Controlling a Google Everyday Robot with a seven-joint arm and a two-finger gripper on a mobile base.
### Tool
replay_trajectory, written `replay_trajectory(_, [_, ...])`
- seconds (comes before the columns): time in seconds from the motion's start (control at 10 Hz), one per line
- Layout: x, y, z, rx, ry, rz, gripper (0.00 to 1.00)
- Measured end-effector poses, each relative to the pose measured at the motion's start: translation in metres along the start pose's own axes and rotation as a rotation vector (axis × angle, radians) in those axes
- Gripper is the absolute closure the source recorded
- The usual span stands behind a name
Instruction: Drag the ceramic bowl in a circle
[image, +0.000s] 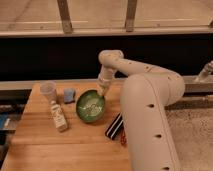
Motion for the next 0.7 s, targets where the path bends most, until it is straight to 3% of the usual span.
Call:
replay_trajectory(0.4, [0.011, 0.072, 0.009, -0.032, 0.007, -0.140, 1.00])
replay_trajectory(0.7, [0.037, 0.071, 0.017, -0.018, 0.032, -0.093, 1.00])
